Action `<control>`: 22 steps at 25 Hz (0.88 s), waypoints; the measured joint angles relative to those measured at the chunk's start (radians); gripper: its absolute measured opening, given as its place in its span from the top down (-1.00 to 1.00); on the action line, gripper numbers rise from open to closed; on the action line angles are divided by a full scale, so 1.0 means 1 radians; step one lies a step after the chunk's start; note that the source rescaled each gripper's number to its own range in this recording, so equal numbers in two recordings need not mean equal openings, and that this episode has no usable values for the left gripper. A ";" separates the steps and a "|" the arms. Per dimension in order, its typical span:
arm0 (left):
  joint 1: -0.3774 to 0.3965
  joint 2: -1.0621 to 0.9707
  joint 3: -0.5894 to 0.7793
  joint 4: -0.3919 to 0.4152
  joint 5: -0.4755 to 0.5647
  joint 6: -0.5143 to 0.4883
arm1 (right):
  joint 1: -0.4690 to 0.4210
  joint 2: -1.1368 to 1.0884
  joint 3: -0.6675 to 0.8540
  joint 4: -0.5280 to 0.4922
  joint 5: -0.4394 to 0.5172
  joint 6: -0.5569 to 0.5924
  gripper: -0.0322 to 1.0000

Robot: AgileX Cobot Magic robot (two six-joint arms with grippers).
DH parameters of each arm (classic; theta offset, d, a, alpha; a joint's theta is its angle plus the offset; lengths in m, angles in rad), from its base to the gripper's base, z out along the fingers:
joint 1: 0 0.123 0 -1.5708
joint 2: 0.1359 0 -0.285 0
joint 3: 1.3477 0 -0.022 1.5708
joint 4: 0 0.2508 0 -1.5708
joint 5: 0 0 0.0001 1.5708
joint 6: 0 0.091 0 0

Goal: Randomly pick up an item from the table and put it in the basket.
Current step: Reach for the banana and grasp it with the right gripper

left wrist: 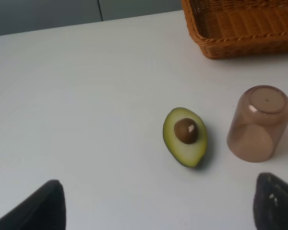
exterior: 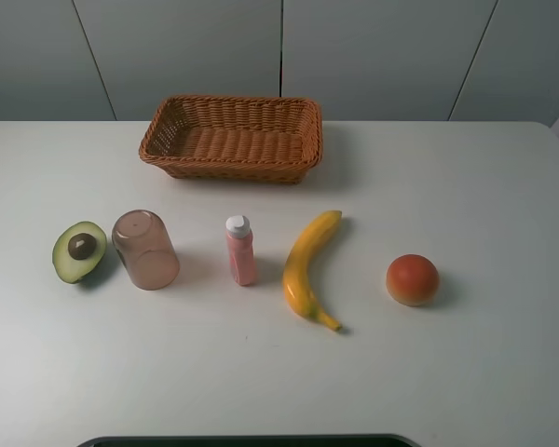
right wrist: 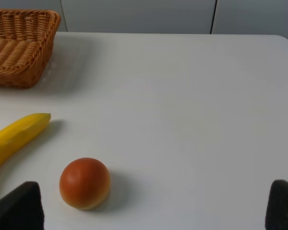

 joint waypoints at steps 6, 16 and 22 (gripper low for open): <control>0.000 0.000 0.000 0.000 0.000 0.000 | 0.000 0.000 0.000 0.000 0.000 0.000 -1.00; 0.000 0.000 0.000 0.000 0.000 0.000 | 0.000 0.000 0.000 0.000 0.000 0.000 -1.00; 0.000 0.000 0.000 0.000 0.000 0.000 | 0.000 0.000 0.000 0.000 0.000 0.000 -1.00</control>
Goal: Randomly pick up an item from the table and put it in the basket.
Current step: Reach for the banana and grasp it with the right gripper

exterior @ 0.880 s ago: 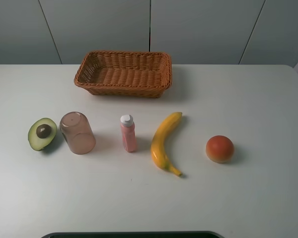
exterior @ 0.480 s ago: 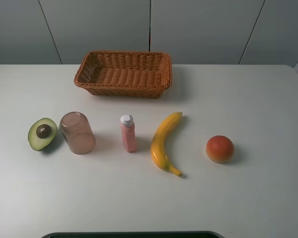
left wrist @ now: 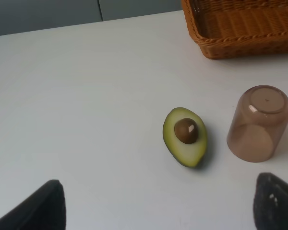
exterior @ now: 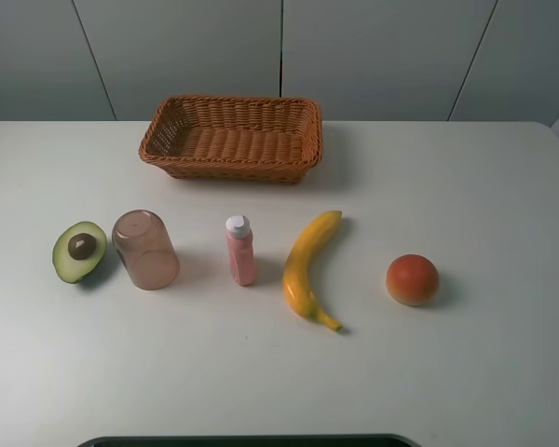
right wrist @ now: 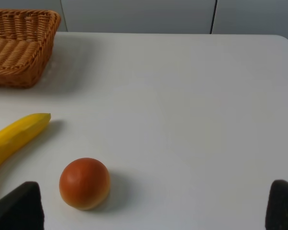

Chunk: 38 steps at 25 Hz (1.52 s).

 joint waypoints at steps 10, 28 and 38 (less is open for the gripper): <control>0.000 0.000 0.000 0.000 0.000 0.000 | 0.000 0.000 0.000 0.000 0.000 0.000 -1.00; 0.000 0.000 0.000 0.000 0.000 0.000 | 0.000 0.284 -0.160 0.004 0.013 -0.005 -1.00; 0.000 0.000 0.000 0.000 0.000 0.007 | 0.000 0.751 -0.382 0.120 0.008 -0.134 -1.00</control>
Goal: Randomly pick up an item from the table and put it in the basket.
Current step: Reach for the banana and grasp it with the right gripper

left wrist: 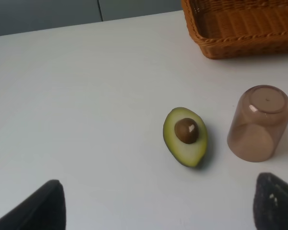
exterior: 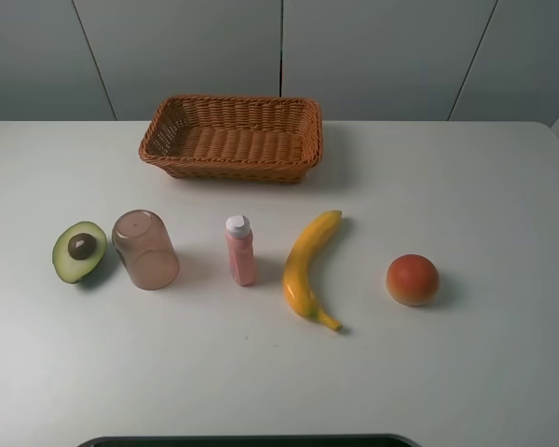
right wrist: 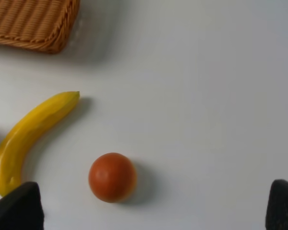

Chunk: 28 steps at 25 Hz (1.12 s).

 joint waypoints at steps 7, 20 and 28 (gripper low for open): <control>0.000 0.000 0.000 0.000 0.000 -0.007 | 0.113 0.237 -0.015 0.070 -0.085 -0.026 -1.00; 0.000 0.000 0.000 0.000 0.000 0.000 | 0.560 0.629 -0.015 0.045 -0.342 0.249 -1.00; 0.000 0.000 0.000 0.000 0.000 0.000 | 0.653 0.816 -0.015 0.043 -0.396 0.329 -1.00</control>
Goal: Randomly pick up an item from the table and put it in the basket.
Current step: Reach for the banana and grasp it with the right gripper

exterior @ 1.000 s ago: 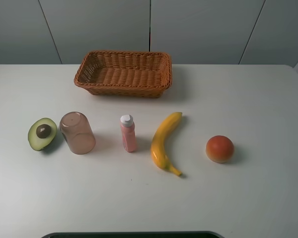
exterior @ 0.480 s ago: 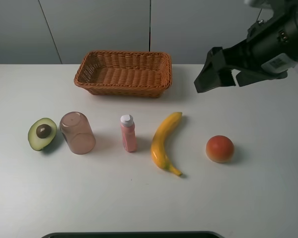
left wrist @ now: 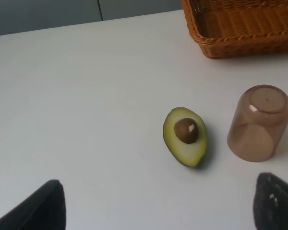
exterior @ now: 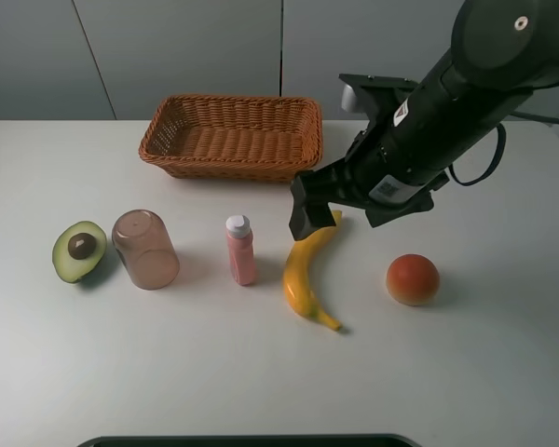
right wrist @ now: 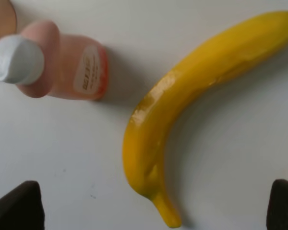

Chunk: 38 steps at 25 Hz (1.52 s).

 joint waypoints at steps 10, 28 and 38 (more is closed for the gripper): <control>0.000 0.000 0.000 0.000 0.000 0.000 | 0.026 0.143 -0.001 0.047 -0.042 0.006 -1.00; 0.000 0.000 0.000 0.000 0.000 0.000 | 0.048 0.311 -0.036 0.113 -0.087 0.008 -1.00; 0.000 0.000 0.000 0.000 0.000 0.000 | 0.064 0.370 -0.038 0.132 -0.118 -0.003 -1.00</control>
